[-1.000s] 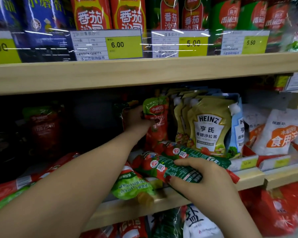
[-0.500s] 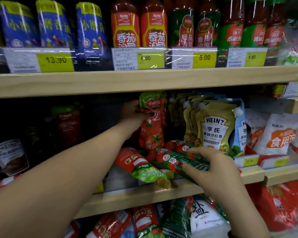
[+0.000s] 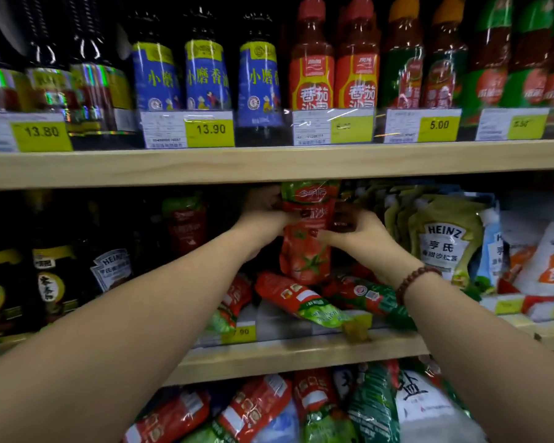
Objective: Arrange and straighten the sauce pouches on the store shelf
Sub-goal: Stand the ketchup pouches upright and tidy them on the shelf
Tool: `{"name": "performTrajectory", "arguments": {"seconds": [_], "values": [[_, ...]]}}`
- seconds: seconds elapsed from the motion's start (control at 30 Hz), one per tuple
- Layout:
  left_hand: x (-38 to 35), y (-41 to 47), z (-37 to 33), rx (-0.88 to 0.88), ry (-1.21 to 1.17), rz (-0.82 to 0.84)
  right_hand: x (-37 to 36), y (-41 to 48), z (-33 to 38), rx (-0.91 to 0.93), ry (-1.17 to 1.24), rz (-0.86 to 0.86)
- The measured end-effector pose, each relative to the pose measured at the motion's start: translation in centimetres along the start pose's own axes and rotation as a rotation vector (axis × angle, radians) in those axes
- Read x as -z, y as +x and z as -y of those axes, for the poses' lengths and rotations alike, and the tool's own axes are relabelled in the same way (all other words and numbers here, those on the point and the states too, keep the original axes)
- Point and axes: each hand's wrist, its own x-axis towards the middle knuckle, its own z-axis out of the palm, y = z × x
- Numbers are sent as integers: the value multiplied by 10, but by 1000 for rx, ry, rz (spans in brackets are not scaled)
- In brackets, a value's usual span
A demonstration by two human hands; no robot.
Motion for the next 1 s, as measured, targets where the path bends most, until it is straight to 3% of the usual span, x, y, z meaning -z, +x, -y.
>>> {"name": "performTrajectory", "arguments": {"seconds": [0.2,0.5,0.73,0.9,1.0], "values": [[18,-10,-9,20,30,2,-13,9,15,92,80,109],[75,-20,-12,119,88,45,-52,15,24,97,143,60],[146,-51,16,206,448,22,-88,28,22,-9,194,-68],[178,-73,40,289,866,207,-119,39,27,-40,258,-46],[181,-81,51,290,932,259,-138,46,31,-22,277,-1]]}}
